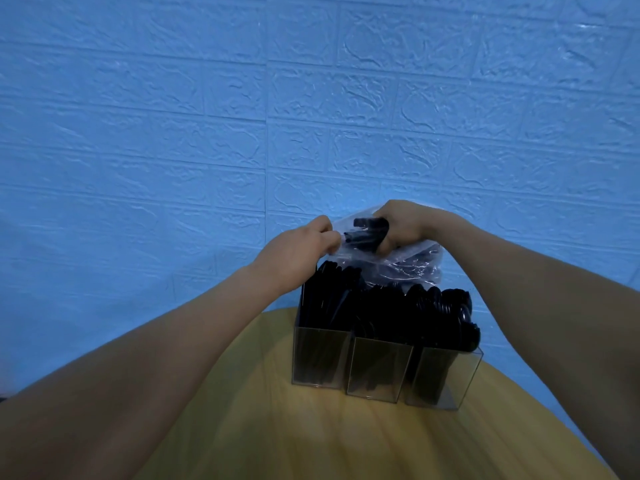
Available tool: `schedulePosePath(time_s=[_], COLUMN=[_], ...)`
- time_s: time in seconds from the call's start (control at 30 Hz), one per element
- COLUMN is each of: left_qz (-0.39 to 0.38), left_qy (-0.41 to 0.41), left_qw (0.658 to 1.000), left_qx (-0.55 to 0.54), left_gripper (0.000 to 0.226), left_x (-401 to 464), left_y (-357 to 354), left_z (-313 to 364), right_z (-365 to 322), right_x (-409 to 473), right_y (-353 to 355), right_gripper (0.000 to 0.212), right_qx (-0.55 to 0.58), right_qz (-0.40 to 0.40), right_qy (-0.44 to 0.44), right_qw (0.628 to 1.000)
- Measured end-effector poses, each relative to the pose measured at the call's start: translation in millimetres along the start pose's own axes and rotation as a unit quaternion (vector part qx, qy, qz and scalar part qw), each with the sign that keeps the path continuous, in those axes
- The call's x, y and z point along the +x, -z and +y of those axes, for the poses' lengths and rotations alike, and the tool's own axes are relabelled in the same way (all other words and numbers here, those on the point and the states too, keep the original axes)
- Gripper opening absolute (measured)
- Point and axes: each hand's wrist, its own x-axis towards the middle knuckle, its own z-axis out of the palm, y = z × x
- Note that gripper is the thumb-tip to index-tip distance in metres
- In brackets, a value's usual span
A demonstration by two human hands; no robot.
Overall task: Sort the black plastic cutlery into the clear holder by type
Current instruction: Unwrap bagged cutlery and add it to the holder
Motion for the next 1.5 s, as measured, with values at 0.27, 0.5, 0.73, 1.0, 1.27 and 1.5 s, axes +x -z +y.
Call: schedulePosePath(time_s=[0.27, 0.5, 0.73, 1.0, 1.27, 1.5], left_qz=[-0.008, -0.023, -0.028, -0.024, 0.047, 0.101], left_qy=[-0.033, -0.032, -0.001, 0.027, 0.039, 0.106], left_qw=[0.999, 0.998, 0.998, 0.998, 0.997, 0.983], left_qx=[0.040, 0.055, 0.049, 0.055, 0.043, -0.113], left_gripper=[0.016, 0.016, 0.012, 0.016, 0.027, 0.022], left_x=[-5, -6, -6, -3, -7, -67], left_y=[6, 5, 5, 9, 45, 69], left_z=[0, 2, 6, 8, 33, 66], right_z=[13, 5, 3, -4, -34, -82], right_x=[-6, -2, -7, -29, -69, -151], right_y=[8, -5, -24, 17, 65, 69], right_gripper=[0.033, 0.033, 0.025, 0.022, 0.024, 0.034], right_qx=[0.088, -0.015, -0.063, 0.277, 0.296, 0.186], right_qz=[0.010, -0.019, 0.084, 0.252, 0.302, 0.213], right_qy=[0.008, 0.032, 0.022, 0.019, 0.046, -0.005], right_qw=[0.996, 0.999, 0.994, 0.927, 0.905, 0.959])
